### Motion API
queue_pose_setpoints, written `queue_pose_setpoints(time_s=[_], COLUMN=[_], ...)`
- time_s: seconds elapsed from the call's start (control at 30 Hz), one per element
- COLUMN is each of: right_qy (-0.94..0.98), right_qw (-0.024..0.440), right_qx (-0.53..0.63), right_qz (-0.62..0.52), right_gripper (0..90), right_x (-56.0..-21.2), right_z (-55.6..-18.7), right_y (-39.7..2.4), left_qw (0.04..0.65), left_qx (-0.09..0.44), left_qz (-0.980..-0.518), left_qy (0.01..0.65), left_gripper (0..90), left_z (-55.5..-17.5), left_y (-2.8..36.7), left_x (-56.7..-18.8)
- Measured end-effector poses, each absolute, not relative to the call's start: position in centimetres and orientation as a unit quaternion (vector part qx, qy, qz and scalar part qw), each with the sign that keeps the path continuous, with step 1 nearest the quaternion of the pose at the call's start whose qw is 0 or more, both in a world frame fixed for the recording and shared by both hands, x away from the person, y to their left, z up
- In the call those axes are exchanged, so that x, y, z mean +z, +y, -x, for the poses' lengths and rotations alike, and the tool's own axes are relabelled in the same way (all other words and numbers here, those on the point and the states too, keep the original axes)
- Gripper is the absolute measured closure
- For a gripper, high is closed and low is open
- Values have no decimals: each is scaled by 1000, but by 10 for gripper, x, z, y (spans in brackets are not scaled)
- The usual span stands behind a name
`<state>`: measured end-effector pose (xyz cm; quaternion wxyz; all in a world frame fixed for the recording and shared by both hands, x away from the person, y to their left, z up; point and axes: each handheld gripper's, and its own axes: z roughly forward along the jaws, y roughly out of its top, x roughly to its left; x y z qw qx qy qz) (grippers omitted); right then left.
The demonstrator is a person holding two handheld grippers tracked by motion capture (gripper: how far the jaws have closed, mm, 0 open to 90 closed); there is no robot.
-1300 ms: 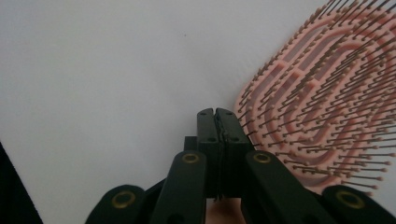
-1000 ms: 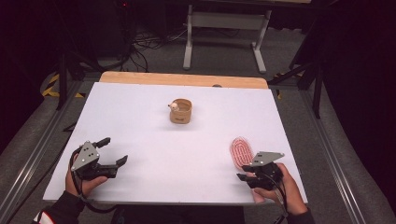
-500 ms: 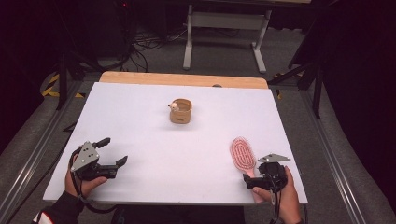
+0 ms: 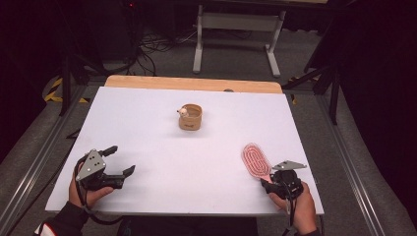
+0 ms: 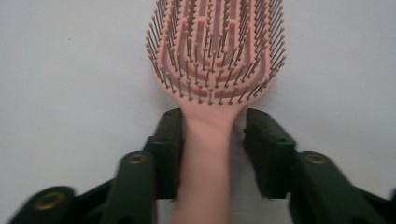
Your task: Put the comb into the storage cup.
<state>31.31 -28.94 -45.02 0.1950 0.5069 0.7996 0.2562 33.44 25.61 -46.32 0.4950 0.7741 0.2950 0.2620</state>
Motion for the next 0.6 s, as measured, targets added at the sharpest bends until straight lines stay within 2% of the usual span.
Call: queue_pose_setpoints(time_s=[0.03,0.43,0.6], right_qy=[797,803,799], right_qw=[200,200,220], right_qx=[259,279,299], right_qz=[-507,-488,-473], right_gripper=[684,689,691], right_x=[-451,-452,-450], right_z=[-313,-315,-315], right_y=[-292,-296,-292], left_qw=[495,494,495], left_qx=[262,259,259], left_qz=[-774,-776,-776], left_qy=[295,294,294], left_gripper=[117,118,118], left_z=[-335,-335,-335], left_y=[256,254,254], left_x=[-463,-464,-464])
